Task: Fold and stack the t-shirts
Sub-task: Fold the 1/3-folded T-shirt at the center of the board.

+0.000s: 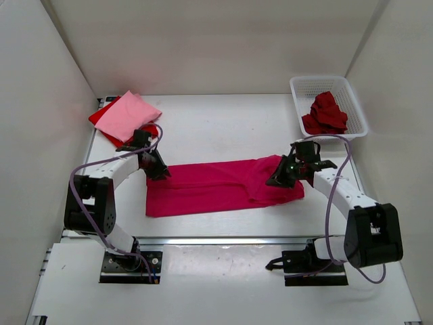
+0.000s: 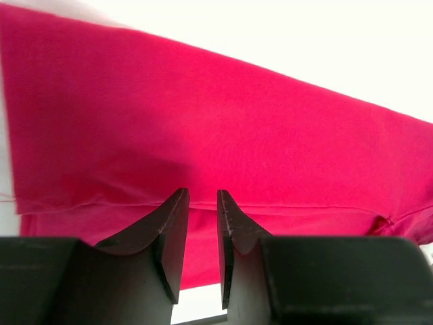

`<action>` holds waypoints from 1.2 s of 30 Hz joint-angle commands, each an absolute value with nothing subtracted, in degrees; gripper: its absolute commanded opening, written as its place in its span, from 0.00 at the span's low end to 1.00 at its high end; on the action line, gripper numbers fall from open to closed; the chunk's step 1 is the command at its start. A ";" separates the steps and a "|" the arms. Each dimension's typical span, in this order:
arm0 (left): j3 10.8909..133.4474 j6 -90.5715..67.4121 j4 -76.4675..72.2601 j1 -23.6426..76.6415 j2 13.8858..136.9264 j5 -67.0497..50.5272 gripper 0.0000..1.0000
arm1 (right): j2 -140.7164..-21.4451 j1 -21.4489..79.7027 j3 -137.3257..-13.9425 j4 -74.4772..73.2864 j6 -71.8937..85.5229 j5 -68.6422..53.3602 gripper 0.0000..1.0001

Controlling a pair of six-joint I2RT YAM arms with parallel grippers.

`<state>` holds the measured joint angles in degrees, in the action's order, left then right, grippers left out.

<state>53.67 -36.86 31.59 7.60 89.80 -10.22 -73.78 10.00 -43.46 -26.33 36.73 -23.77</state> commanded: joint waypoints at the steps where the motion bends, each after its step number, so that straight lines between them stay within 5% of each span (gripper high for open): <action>1: 55.64 -37.27 29.89 8.26 89.74 -11.42 0.34 | -76.72 6.69 -39.83 -25.58 32.35 -19.61 0.00; 8: 53.27 -37.53 28.22 2.04 95.00 -12.30 0.33 | -76.55 -4.64 -34.01 -22.50 29.71 -19.76 0.01; 12: 56.77 -36.21 30.92 2.19 94.40 -10.12 0.33 | -76.82 -3.96 -42.95 -28.98 26.91 -19.34 0.02; 20: 69.24 -36.65 32.61 9.48 95.62 -9.05 0.35 | -82.43 -1.41 -59.23 -29.11 22.86 -21.98 0.29; 31: 68.21 -41.05 27.07 7.74 105.38 -11.08 0.33 | -94.40 -0.79 -63.30 -22.59 20.65 -28.12 0.36; 34: 68.91 -39.82 28.03 6.60 106.69 -10.20 0.33 | -94.48 -1.49 -60.30 -21.01 21.00 -29.61 0.32; 36: 68.99 -39.03 28.30 6.15 107.14 -9.32 0.33 | -94.57 -2.28 -59.42 -20.31 21.62 -29.45 0.16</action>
